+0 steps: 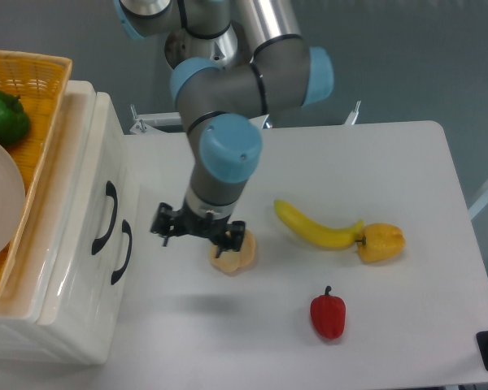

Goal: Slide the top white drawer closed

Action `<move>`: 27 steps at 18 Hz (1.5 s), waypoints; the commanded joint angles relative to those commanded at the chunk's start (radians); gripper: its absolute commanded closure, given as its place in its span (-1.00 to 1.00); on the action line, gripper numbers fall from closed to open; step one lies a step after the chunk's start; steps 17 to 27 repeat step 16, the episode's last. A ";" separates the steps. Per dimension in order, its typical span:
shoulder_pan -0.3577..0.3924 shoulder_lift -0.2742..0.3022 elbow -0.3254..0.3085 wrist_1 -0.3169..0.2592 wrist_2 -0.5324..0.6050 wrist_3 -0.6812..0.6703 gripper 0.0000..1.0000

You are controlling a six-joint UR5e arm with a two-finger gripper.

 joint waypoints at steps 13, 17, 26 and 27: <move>0.235 0.075 0.000 -0.009 0.078 0.434 -1.00; 0.285 0.081 0.000 -0.021 0.078 0.522 -1.00; 0.285 0.081 0.000 -0.021 0.078 0.522 -1.00; 0.285 0.081 0.000 -0.021 0.078 0.522 -1.00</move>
